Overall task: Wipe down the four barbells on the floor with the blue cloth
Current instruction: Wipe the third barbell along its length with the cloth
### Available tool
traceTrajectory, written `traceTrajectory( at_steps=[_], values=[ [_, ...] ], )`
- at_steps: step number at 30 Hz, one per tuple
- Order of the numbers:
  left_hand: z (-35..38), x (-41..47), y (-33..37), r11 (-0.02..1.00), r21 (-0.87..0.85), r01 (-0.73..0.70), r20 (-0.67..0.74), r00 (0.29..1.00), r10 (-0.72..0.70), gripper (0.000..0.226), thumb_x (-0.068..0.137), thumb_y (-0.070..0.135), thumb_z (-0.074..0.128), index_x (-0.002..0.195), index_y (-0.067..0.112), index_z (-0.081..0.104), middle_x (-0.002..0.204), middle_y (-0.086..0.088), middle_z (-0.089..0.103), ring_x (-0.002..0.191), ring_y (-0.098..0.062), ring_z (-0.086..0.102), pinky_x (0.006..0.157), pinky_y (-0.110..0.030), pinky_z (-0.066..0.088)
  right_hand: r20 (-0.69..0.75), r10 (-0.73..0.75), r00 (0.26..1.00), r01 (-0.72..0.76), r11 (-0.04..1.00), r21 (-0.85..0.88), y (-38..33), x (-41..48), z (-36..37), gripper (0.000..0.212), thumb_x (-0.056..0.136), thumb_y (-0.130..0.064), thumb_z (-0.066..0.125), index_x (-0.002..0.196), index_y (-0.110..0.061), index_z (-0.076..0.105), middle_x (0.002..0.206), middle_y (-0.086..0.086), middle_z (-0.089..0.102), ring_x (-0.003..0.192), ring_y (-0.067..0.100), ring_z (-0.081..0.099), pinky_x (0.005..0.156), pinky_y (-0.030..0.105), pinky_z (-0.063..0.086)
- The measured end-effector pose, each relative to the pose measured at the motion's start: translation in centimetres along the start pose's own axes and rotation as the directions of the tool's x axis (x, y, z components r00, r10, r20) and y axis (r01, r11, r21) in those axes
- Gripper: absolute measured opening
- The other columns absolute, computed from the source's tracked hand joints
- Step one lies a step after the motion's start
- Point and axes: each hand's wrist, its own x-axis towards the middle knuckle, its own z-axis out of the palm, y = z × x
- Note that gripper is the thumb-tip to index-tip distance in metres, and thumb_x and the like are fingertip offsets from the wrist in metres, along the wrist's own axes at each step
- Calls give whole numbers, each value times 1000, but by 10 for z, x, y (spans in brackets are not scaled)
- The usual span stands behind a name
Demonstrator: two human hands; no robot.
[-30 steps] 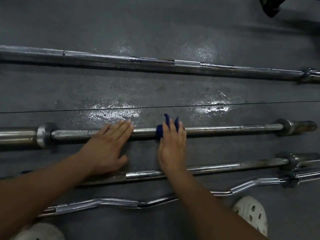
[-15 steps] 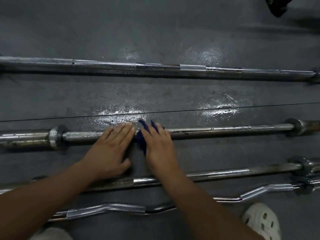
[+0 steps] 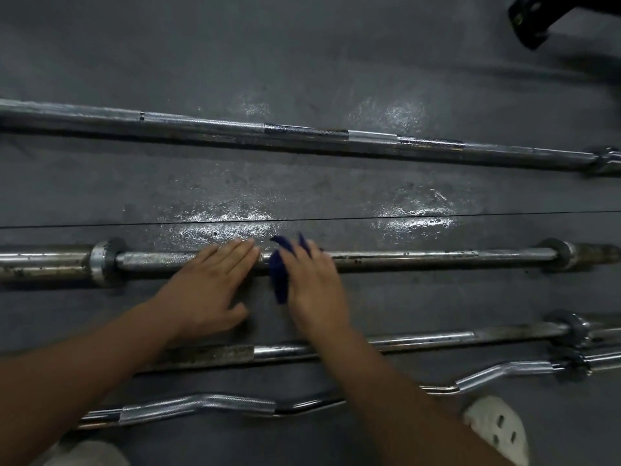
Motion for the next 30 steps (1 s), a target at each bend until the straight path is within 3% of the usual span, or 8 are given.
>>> traceTrajectory(
  at_steps=[3, 7, 9, 13, 17, 22, 26, 30],
  values=[
    [2, -1, -5, 999, -6, -39, -2, 999, 39, 95, 76, 57, 42, 157, 13, 21, 163, -8, 19, 149, -19, 19, 117, -34, 8, -68, 156, 985, -157, 987, -20, 53, -16, -15, 54, 80, -28, 45, 133, -20, 53, 136, 4, 56, 130, 30, 46, 104, 47, 37],
    [5, 0, -4, 999, -46, -29, -10, 1000, 29, 98, 76, 60, 31, 158, 18, 0, 164, -2, -6, 151, -14, -3, 121, -34, -4, -155, 570, 807, -571, 820, 43, 95, -34, -18, 49, 83, -11, 41, 129, -12, 58, 132, 13, 58, 125, 38, 46, 104, 51, 38],
    [3, 2, -2, 998, -55, -19, 4, 1000, 20, 99, 74, 61, 26, 157, 20, -9, 162, 1, -17, 151, -14, -10, 122, -36, -5, -159, 523, 837, -519, 852, 71, 67, -16, -16, 44, 84, -16, 36, 117, -13, 65, 124, 12, 63, 118, 37, 48, 100, 47, 39],
    [-5, 9, -7, 999, -35, -7, 48, 999, 9, 102, 69, 63, 17, 157, 19, -12, 163, -1, -19, 151, -15, -12, 123, -35, -5, -109, 165, 980, -161, 986, 47, -6, 16, -11, 47, 88, -27, 28, 115, -20, 66, 124, 2, 65, 125, 29, 49, 106, 47, 35],
    [-12, 19, -11, 1000, -13, 10, 77, 997, -9, 104, 68, 63, 19, 158, 17, -6, 166, -5, -6, 153, -19, 0, 122, -34, 1, -29, 188, 982, -186, 980, 63, -13, 30, -11, 50, 88, -26, 23, 118, -20, 63, 123, 0, 63, 127, 25, 46, 114, 44, 26],
    [-6, -1, 2, 999, -37, 4, 26, 1000, -3, 99, 73, 57, 36, 159, 14, 13, 166, -8, 9, 152, -23, 14, 123, -37, 7, 63, 26, 998, -25, 999, -23, 12, -2, -13, 56, 82, -20, 56, 138, -18, 52, 137, 6, 57, 133, 30, 45, 112, 46, 33],
    [9, -24, 5, 999, -18, 39, -15, 999, -39, 90, 76, 52, 43, 154, 9, 30, 161, -12, 25, 148, -25, 27, 118, -42, 16, -154, 303, 940, -299, 953, 50, 59, -25, -17, 49, 81, -20, 37, 123, -12, 62, 117, 13, 67, 115, 36, 58, 100, 52, 44],
    [16, -42, 2, 982, 11, 188, 5, 982, -188, 94, 74, 54, 44, 155, 10, 27, 161, -12, 27, 147, -30, 27, 119, -49, 20, -171, 513, 841, -498, 858, 122, 29, -27, -3, 45, 81, -14, 36, 113, -11, 67, 116, 13, 67, 114, 39, 54, 98, 46, 44]
  ],
)
